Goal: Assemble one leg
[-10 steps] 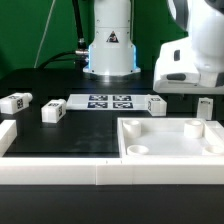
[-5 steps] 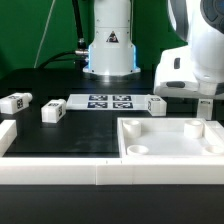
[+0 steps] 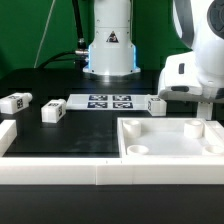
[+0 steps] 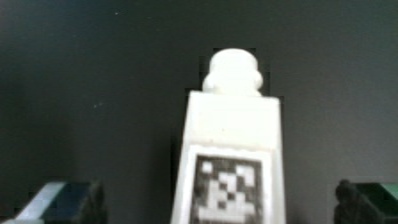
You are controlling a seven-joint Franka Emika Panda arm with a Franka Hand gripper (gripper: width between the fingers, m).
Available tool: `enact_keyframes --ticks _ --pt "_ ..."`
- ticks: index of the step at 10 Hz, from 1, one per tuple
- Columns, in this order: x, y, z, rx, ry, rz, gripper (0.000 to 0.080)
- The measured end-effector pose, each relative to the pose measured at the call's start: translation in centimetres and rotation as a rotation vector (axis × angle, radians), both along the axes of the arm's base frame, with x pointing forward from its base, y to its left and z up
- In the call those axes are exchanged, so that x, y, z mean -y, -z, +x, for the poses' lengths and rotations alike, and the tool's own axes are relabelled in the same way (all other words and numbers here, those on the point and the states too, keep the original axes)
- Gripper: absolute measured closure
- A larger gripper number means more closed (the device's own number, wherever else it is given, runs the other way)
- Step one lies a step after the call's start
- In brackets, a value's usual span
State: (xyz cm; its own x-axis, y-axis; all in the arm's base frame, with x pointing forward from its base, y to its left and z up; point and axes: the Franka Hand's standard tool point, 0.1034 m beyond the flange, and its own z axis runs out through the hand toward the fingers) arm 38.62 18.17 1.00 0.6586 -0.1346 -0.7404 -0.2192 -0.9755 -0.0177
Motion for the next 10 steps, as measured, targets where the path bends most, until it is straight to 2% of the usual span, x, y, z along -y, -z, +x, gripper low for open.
enact_keyframes --ticks 4,6,10 --pt "-0.12 0.27 -0.50 -0.003 -0.005 -0.003 0.0177" --pt "-0.12 0.28 -0.50 -0.003 -0.005 -0.003 0.0520" --pt "-0.11 0.28 -0.50 -0.003 -0.005 -0.003 0.0516"
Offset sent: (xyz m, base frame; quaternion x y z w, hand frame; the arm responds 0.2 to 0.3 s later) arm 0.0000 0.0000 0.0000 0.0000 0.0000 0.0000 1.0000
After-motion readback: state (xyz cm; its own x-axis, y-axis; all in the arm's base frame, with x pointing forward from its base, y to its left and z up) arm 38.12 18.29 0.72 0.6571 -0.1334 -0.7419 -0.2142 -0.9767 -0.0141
